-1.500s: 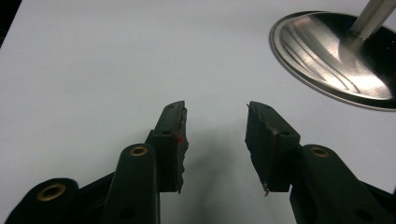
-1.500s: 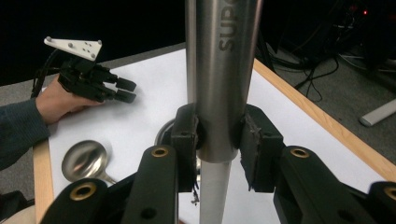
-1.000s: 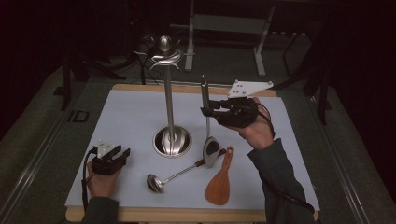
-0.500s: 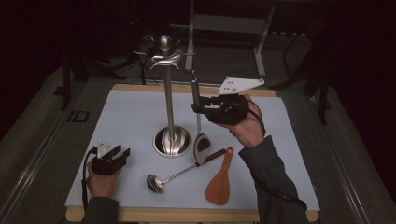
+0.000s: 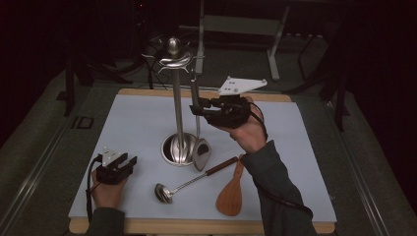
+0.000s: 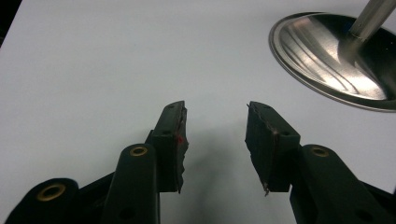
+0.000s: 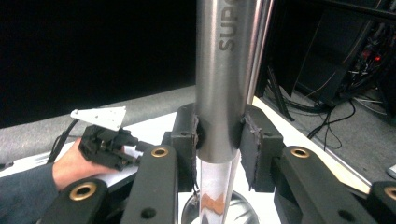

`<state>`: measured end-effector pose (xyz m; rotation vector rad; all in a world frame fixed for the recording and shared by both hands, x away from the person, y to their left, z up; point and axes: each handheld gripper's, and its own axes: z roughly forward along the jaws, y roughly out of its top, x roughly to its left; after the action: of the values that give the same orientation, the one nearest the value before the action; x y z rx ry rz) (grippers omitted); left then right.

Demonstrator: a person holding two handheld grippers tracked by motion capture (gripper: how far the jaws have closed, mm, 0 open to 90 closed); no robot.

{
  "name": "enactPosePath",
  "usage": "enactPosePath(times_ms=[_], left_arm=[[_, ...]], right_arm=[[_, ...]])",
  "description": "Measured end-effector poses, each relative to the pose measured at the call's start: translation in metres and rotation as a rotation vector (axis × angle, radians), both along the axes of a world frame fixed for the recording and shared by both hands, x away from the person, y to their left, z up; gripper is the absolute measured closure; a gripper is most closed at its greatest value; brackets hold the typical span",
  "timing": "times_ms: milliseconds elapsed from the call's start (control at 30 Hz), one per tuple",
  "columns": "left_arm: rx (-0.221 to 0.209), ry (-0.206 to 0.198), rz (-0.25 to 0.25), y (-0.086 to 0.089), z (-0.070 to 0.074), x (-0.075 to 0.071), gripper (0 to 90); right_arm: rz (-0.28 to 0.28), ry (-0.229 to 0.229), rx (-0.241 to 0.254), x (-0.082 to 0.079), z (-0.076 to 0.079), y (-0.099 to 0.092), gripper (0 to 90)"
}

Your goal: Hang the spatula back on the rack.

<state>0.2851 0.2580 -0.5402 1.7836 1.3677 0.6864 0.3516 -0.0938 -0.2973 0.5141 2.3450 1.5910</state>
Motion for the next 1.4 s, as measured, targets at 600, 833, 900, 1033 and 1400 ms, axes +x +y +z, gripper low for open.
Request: enactPosePath(times_ms=[600, 833, 900, 1033, 1400], left_arm=[[0.001, 0.000, -0.001, 0.000, 0.000, 0.000, 58.2], [-0.002, 0.000, 0.002, 0.000, 0.000, 0.000, 58.2], [-0.002, 0.000, 0.004, 0.000, 0.000, 0.000, 58.2], [-0.001, 0.000, 0.004, 0.000, 0.000, 0.000, 58.2], [-0.002, 0.001, 0.003, 0.000, 0.000, 0.000, 58.3]], right_arm=[[-0.041, 0.019, -0.006, 0.005, -0.006, 0.010, 60.1], [-0.048, 0.016, -0.036, 0.004, -0.011, 0.007, 57.5], [-0.045, 0.015, -0.041, 0.004, -0.012, 0.005, 57.2], [-0.046, 0.012, -0.048, 0.001, -0.012, 0.001, 56.3], [-0.090, 0.001, -0.125, -0.004, -0.020, -0.019, 53.1]])
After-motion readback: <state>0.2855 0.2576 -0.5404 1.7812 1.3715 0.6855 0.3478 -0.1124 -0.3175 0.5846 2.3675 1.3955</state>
